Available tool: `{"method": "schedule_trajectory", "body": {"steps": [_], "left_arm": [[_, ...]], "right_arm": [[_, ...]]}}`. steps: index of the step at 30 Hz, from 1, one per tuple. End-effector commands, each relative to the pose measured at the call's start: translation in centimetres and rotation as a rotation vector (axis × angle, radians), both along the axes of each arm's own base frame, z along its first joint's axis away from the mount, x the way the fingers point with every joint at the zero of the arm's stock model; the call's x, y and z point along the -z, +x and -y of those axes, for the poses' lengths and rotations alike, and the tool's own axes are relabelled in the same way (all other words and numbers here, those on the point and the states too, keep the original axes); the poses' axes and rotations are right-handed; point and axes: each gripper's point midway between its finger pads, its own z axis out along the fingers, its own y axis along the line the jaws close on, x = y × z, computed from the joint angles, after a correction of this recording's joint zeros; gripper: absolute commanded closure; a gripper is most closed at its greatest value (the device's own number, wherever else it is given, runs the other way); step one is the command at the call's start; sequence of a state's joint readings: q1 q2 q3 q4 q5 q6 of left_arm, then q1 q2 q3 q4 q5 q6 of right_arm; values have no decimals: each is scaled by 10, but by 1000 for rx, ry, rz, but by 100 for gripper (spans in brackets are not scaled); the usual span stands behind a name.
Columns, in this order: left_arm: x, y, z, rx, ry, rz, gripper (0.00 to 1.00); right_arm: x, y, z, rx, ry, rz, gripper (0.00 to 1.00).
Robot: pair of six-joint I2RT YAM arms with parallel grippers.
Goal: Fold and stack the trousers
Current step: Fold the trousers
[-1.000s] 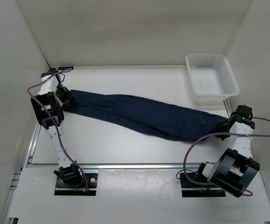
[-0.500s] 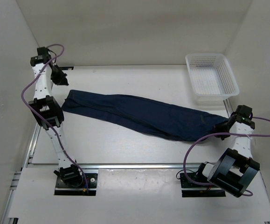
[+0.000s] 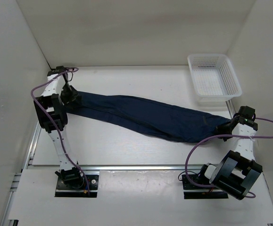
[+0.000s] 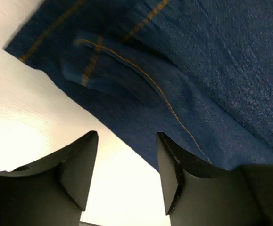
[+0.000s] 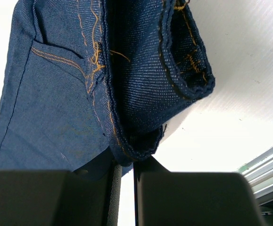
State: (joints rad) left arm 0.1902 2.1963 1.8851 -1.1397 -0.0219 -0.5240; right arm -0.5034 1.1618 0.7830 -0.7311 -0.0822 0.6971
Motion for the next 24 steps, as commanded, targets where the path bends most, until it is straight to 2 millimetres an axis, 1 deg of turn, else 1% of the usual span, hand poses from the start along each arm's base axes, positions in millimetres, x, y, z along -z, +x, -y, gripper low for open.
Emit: {"method": "schedule_trajectory", "body": {"steps": [1,2,5,6,7,8,9,10,14,15,16,17,18,19,20,22,24], "left_arm": [[-43,25,2,-44,69,165,37],[-38,25,2,-52,65,154,37],[-37,27,-1,-96,78,155,37],[-37,29,-4,-100,94,162,37],[-39,36,-5,-113,92,175,37],[-32,38,-5,-112,91,163,37],[-30,38,-9,-117,109,152,38],[-32,41,-5,-121,106,154,38],[-30,39,-12,-151,146,138,38],[-28,40,-12,-151,146,140,38],[-28,43,-8,-142,146,150,38],[-31,45,-9,-143,147,159,39],[-21,43,-8,-141,145,129,39],[-24,44,-8,-141,145,130,39],[-18,43,-8,-140,144,118,39],[-18,43,-8,-140,144,117,39],[-15,41,-8,-139,143,107,37]], "right_arm": [[-5,3,-6,-34,9,35,100],[-5,3,-6,-34,9,35,100],[-5,3,-6,-34,9,35,100],[-5,3,-6,-34,9,35,100],[-5,3,-6,-34,9,35,100],[-6,5,-5,-35,4,43,100],[-6,5,-5,-35,4,43,100],[-6,5,-5,-35,4,43,100],[-6,5,-6,-38,11,47,100],[-6,5,-6,-38,12,47,100],[-6,5,-6,-38,12,47,100],[-6,5,-6,-38,12,47,100],[-6,5,-6,-38,12,47,100],[-6,5,-6,-38,12,47,100],[-6,5,-6,-38,12,47,100],[-6,5,-6,-38,12,47,100],[-6,5,-6,-38,12,47,100]]}}
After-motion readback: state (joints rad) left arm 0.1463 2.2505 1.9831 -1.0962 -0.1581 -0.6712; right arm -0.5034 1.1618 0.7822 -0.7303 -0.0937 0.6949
